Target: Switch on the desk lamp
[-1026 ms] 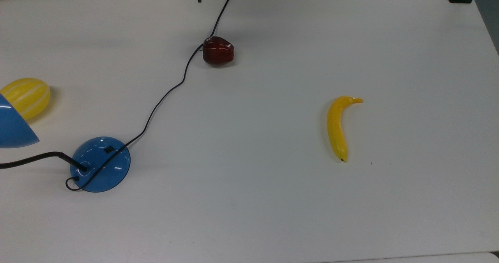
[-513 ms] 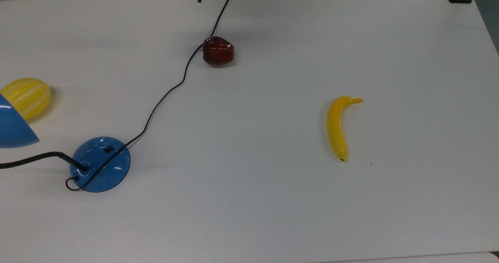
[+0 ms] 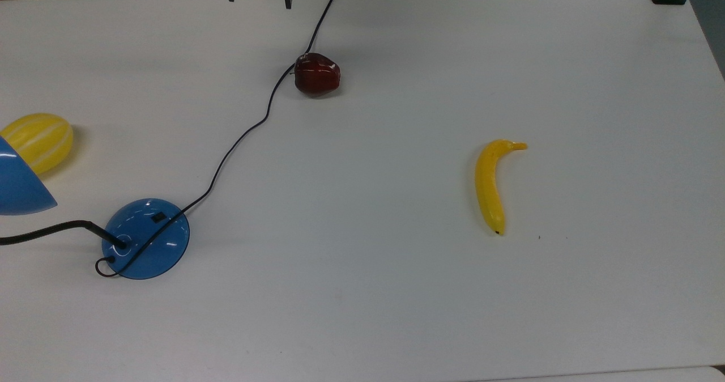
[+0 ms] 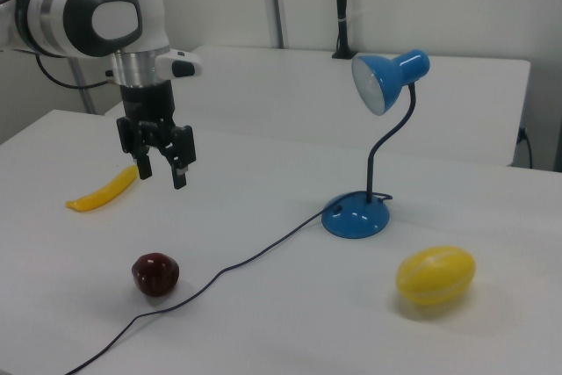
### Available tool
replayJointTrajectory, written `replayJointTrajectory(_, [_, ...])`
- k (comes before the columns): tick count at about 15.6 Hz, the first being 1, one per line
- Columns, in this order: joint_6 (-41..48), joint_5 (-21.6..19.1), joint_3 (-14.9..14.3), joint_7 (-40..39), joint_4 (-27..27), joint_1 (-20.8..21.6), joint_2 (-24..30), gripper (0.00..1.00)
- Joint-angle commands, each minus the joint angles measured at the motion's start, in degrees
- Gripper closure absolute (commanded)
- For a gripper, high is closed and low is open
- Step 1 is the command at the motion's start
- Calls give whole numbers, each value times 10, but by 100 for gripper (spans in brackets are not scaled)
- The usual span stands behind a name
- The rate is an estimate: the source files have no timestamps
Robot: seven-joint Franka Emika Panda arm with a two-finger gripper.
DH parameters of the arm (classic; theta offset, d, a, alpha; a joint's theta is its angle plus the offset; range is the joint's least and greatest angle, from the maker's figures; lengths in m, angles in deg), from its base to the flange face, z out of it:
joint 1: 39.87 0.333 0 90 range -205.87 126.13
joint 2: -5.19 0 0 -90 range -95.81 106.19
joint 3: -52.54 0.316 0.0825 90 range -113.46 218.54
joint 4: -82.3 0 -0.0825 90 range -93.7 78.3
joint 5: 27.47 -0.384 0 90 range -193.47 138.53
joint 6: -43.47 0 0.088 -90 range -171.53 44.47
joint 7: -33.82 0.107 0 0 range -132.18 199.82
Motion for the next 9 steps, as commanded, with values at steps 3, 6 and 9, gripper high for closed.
replayJointTrajectory(3, [-12, -21, -4, -5, 9, 4, -4, 100])
replayJointTrajectory(6, [-36, -21, -4, -4, 9, 3, -4, 100])
replayJointTrajectory(9, [-78, -26, -5, -4, 9, 1, -18, 100])
